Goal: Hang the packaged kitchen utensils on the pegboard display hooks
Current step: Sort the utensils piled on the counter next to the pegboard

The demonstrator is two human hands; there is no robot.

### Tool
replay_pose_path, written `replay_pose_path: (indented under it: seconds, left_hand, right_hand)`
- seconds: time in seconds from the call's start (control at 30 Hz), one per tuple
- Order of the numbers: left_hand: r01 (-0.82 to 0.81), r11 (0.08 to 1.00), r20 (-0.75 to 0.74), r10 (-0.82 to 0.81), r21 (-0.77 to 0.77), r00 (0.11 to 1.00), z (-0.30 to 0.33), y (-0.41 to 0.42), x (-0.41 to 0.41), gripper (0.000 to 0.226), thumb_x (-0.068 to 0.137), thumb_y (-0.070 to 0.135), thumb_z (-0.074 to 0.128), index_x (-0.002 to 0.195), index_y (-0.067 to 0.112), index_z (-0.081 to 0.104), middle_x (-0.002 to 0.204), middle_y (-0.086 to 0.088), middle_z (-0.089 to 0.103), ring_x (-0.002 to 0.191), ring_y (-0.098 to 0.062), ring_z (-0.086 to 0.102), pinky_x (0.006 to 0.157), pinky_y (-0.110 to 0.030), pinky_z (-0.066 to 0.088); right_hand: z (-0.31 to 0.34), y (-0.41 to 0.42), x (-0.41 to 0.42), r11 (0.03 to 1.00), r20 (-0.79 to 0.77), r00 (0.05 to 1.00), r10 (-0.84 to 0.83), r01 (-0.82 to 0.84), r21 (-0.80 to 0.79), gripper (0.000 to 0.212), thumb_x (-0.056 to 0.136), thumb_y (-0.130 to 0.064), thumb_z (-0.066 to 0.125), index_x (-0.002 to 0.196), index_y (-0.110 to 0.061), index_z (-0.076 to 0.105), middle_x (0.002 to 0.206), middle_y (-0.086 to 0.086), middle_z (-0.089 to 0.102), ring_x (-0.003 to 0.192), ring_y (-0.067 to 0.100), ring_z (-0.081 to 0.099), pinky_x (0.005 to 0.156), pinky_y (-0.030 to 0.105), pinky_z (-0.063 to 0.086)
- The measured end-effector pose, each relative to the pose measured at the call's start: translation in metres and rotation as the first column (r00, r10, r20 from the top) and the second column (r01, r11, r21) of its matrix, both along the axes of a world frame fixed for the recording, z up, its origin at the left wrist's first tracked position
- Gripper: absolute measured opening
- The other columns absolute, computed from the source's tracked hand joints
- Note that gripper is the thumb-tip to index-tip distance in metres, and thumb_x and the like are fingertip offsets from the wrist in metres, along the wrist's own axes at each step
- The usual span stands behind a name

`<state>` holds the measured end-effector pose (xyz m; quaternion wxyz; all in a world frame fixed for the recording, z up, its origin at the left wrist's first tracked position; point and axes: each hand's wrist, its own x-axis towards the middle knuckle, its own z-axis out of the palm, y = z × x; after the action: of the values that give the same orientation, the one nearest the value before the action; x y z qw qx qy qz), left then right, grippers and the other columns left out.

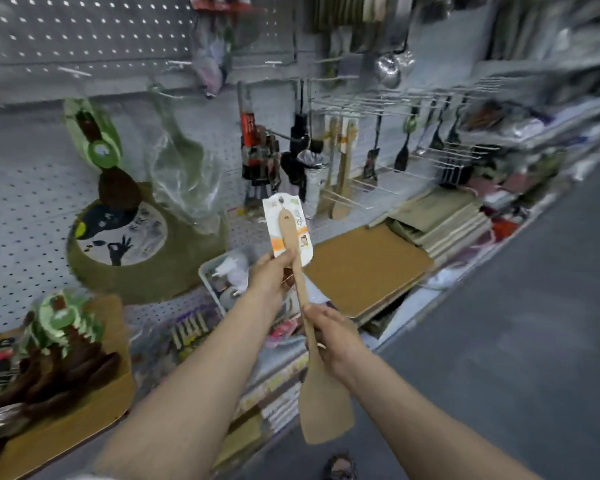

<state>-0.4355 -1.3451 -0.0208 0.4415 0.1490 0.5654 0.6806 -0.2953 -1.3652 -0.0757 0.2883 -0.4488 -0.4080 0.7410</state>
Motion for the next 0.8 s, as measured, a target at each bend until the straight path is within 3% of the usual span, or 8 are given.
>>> replay_pose_path:
  seconds: [0.1,0.23,0.43,0.63,0.8]
  left_hand:
    - [0.065,0.998,0.017,-0.066,0.021,0.998,-0.001,0.045,0.027,0.008,0.095,0.017,0.068,0.093,0.012,0.063,0.07,0.0,0.061,0.056,-0.013,0.057,0.051,-0.024,0.047]
    - [0.11,0.993,0.042,-0.111,0.035,0.993,0.002,0.113,0.053,0.013,0.09,0.019,0.076,0.088,0.012,0.064,0.069,-0.001,0.066,0.061,-0.018,0.058,0.062,-0.031,0.049]
    - [0.152,0.985,0.082,-0.159,0.083,0.984,0.018,0.218,0.084,0.012,0.089,0.015,0.076,0.086,0.014,0.064,0.075,-0.002,0.067,0.065,-0.016,0.06,0.058,-0.027,0.049]
    - [0.094,0.988,0.086,-0.105,0.121,0.991,0.03,0.302,0.105,0.028,0.086,0.018,0.079,0.111,0.011,0.068,0.09,-0.005,0.07,0.074,-0.017,0.06,0.062,-0.028,0.048]
    - [0.001,0.995,0.064,-0.007,0.101,0.998,0.047,0.354,0.112,0.01,0.089,0.02,0.076,0.094,0.015,0.069,0.096,-0.005,0.073,0.083,-0.019,0.065,0.067,-0.03,0.049]
  right_hand:
    - [-0.002,0.037,0.027,0.998,0.014,0.999,-0.051,0.051,0.031,0.014,0.095,-0.029,0.07,0.089,-0.018,0.075,0.08,0.004,0.065,0.078,0.02,0.058,0.065,0.029,0.043]
    - [0.005,0.097,0.052,0.993,0.019,0.994,-0.109,0.108,0.047,0.014,0.096,-0.026,0.069,0.095,-0.013,0.074,0.073,0.004,0.066,0.062,0.017,0.056,0.056,0.026,0.044]
    - [0.015,0.209,0.077,0.985,0.021,0.989,-0.146,0.144,0.091,0.017,0.094,-0.033,0.071,0.091,-0.016,0.073,0.078,0.007,0.062,0.063,0.018,0.056,0.059,0.029,0.044]
    - [0.032,0.302,0.097,0.988,0.036,0.994,-0.105,0.1,0.12,0.018,0.095,-0.033,0.069,0.096,-0.016,0.073,0.081,0.006,0.063,0.064,0.015,0.057,0.058,0.025,0.045]
    - [0.04,0.354,0.106,0.99,0.018,0.995,-0.099,0.097,0.099,0.016,0.096,-0.028,0.069,0.098,-0.013,0.074,0.079,0.003,0.066,0.065,0.013,0.059,0.059,0.024,0.047]
